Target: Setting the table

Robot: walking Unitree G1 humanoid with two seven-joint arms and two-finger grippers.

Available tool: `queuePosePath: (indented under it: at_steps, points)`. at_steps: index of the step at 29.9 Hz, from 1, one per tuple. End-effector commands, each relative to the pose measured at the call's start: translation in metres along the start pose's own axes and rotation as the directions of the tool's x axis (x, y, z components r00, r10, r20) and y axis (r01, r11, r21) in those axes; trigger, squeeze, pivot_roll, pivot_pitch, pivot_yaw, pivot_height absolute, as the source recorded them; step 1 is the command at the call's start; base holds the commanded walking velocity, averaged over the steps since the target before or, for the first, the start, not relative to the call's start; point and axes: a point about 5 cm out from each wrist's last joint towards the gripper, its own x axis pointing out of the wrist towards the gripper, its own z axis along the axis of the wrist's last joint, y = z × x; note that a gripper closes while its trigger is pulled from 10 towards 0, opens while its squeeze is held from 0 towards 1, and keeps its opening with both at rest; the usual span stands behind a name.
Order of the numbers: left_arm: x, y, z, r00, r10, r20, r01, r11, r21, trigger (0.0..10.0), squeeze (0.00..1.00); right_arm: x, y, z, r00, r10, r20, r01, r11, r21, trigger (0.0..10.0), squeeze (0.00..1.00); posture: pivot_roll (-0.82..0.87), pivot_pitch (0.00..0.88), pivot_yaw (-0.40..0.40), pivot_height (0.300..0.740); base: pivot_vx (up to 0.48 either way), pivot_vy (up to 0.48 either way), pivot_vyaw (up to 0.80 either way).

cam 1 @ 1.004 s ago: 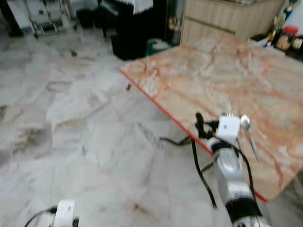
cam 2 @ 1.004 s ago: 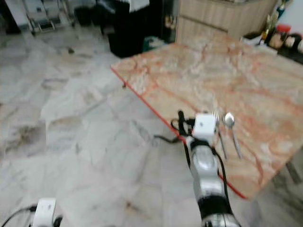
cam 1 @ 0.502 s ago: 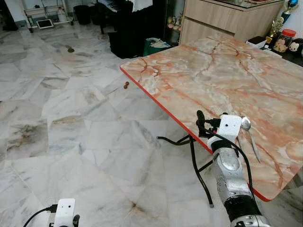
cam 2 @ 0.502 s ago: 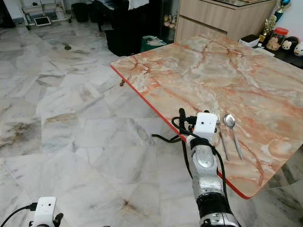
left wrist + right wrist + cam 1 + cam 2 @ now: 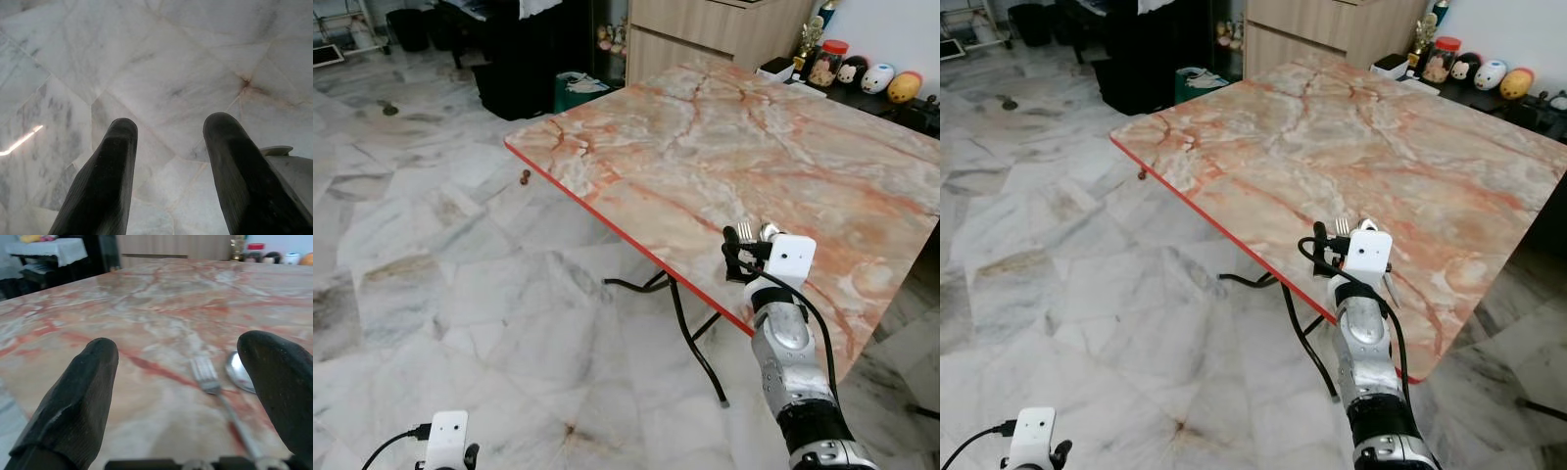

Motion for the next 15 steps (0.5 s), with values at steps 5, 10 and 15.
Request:
queuePosePath:
  at_steps: [5,10,15]
  points:
    - [-0.0014,-0.0036,-0.0065,0.999,-0.019,-0.028,0.019,1.0,-0.024,10.0,0.0,0.0024,0.0052,0.0023,1.0,0.005,0.007,-0.005,1.0,0.014,10.0,0.0,0.08,0.0,-0.041,0.74,0.0,0.0,0.0]
    - [-0.0019,-0.0042,-0.0085,0.999,-0.024,-0.035,0.023,0.999,-0.03,10.0,0.0,0.0021,0.0055,0.0024,1.0,0.006,0.009,-0.006,1.0,0.016,10.0,0.0,0.08,0.0,-0.042,0.74,0.068,0.0,0.0]
    - [-0.0022,-0.0038,-0.0096,0.999,-0.022,-0.039,0.021,0.999,-0.03,10.0,0.0,0.0017,0.0065,0.0024,1.0,0.007,0.01,-0.007,1.0,0.018,10.0,0.0,0.08,0.0,-0.042,0.74,0.431,0.0,0.0]
